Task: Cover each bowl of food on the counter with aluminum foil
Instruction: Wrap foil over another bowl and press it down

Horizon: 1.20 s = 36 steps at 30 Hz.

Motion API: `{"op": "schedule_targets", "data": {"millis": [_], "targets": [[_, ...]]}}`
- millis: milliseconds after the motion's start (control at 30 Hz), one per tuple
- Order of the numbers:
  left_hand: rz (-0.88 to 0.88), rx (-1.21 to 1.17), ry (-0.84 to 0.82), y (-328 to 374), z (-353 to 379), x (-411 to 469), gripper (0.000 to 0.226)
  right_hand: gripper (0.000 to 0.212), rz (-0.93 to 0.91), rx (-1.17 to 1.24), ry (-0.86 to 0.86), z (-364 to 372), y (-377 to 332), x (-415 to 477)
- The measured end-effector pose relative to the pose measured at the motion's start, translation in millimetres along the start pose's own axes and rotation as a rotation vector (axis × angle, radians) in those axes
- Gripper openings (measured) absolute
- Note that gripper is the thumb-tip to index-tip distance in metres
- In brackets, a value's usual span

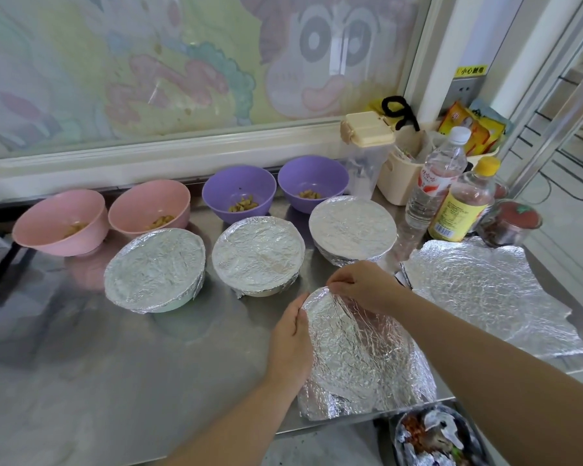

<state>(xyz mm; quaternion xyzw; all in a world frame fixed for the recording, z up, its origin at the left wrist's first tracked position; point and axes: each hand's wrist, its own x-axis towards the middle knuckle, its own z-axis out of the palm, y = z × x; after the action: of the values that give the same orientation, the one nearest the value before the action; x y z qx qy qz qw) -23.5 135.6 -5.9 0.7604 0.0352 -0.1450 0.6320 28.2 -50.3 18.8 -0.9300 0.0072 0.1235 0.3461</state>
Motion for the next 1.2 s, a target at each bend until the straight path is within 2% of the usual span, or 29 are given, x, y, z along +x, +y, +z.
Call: {"op": "schedule_targets", "data": {"millis": [167, 300, 433, 567, 700, 833, 967, 1067, 1133, 1200], "targets": [[-0.006, 0.017, -0.001, 0, 0, -1, 0.036, 0.018, -0.011, -0.027, 0.074, 2, 1, -8], [-0.025, -0.027, 0.017, 0, 1, -4, 0.035, 0.017, 0.086, 0.008, 0.277, 6, 22, -29], [-0.029, -0.029, 0.036, -3, 4, -3, 0.035, 0.041, 0.140, 0.148, 0.317, 10, 35, -40], [-0.034, -0.038, 0.048, -6, 6, -2, 0.035, 0.017, 0.165, 0.158, 0.353, 11, 33, -40], [-0.037, -0.047, 0.050, -4, 5, -4, 0.035, 0.019, 0.182, 0.162, 0.377, 11, 23, -49], [-0.056, -0.084, 0.088, -2, 8, -11, 0.033, 0.035, 0.281, 0.243, 0.546, 20, 1, -80], [-0.039, -0.093, 0.152, -3, 13, -18, 0.033, 0.053, 0.390, 0.168, 0.506, 56, -3, -98], [-0.028, -0.059, 0.158, -2, 13, -20, 0.034, 0.054, 0.419, 0.116, 0.562, 68, 1, -106], [-0.029, -0.039, 0.165, -2, 14, -19, 0.035, 0.051, 0.402, 0.209, 0.636, 71, 7, -109], [-0.041, -0.040, 0.174, -3, 15, -18, 0.036, 0.047, 0.421, 0.407, 0.693, 73, 11, -108]]}}
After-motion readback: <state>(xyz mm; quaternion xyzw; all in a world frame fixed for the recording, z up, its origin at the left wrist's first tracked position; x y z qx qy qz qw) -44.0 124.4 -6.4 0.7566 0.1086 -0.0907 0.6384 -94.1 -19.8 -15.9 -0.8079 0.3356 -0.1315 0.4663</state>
